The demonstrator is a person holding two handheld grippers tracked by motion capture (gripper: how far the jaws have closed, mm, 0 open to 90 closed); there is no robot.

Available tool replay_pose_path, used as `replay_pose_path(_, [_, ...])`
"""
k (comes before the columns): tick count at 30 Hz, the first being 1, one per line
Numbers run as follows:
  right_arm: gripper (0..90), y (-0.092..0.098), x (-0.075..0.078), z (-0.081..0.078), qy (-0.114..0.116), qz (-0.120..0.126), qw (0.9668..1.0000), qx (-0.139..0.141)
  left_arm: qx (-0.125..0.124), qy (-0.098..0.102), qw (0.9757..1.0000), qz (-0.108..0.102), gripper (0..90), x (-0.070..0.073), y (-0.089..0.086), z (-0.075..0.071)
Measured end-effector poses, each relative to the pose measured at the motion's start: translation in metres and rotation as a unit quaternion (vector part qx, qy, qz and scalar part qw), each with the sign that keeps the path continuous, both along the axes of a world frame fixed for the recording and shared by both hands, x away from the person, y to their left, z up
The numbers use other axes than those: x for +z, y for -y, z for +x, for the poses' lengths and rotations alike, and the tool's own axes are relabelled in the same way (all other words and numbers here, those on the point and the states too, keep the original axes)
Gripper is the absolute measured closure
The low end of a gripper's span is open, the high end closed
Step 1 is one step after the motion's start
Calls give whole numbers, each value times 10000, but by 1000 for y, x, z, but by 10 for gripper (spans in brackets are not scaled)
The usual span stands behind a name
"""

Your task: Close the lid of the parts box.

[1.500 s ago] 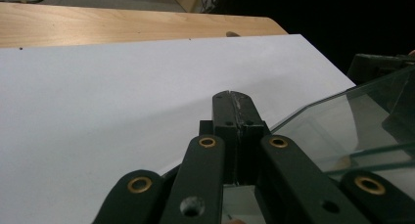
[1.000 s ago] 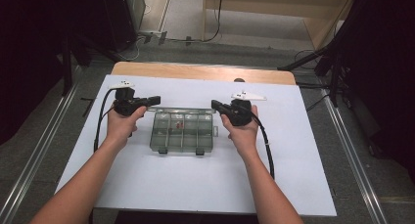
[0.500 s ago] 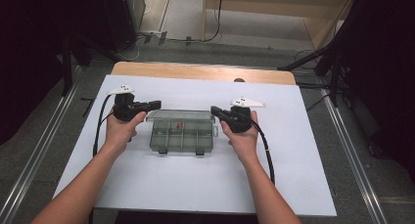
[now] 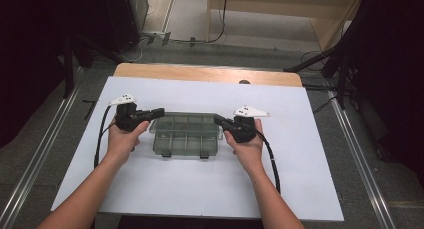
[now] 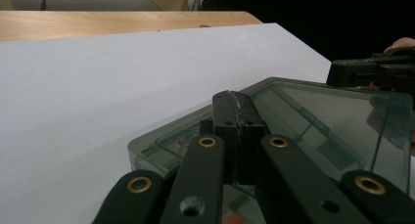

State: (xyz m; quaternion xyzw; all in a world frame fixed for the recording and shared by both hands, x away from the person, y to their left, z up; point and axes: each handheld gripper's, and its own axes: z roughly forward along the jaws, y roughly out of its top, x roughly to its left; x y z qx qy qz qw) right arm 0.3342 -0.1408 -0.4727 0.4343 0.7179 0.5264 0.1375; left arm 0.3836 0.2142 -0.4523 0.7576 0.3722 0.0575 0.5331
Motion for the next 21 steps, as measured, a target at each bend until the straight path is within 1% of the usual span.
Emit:
replay_pose_path(2, [900, 1, -1, -2, 39, -24, 10000, 3, -12, 22, 10000, -12, 900, 1, -1, -3])
replay_pose_path(3, [900, 1, -2, -4, 25, 2, 10000, -4, -18, 72, 10000, 8, 900, 1, -1, -4])
replay_pose_path(5, [900, 2, -4, -6, 25, 9, 10000, 6, -16, 80, 10000, 29, 900, 0, -3, -7])
replay_pose_path(6, [900, 2, -5, -7, 39, 15, 10000, 7, 5, 53, 10000, 24, 900, -1, -3, -8])
replay_pose_path(7, [900, 2, -6, -9, 32, 9, 10000, 25, -6, 69, 10000, 16, 900, -2, -3, -9])
replay_pose_path(10, [900, 2, -8, -12, 57, 17, 10000, 49, -18, 44, 10000, 49, 900, -5, -4, -14])
replay_pose_path(11, [900, 2, -9, -14, 24, -3, 10000, 51, -24, 56, 10000, 62, 900, -5, -4, -15])
replay_pose_path(13, [900, 2, -10, -16, 65, -49, 9999, 67, -27, 59, 9999, 89, 900, -6, -4, -18])
replay_pose_path(15, [900, 2, -10, -18, 52, -30, 10000, 73, -53, 62, 9999, 83, 900, -8, -3, -21])
replay_pose_path(17, [900, 2, -11, -19, 64, -16, 9999, 80, -72, 80, 9999, 120, 900, -10, -3, -24])
replay_pose_path(21, [900, 1, -12, -24, 35, 11, 9999, 100, -18, 76, 9998, 181, 900, -14, -3, -29])
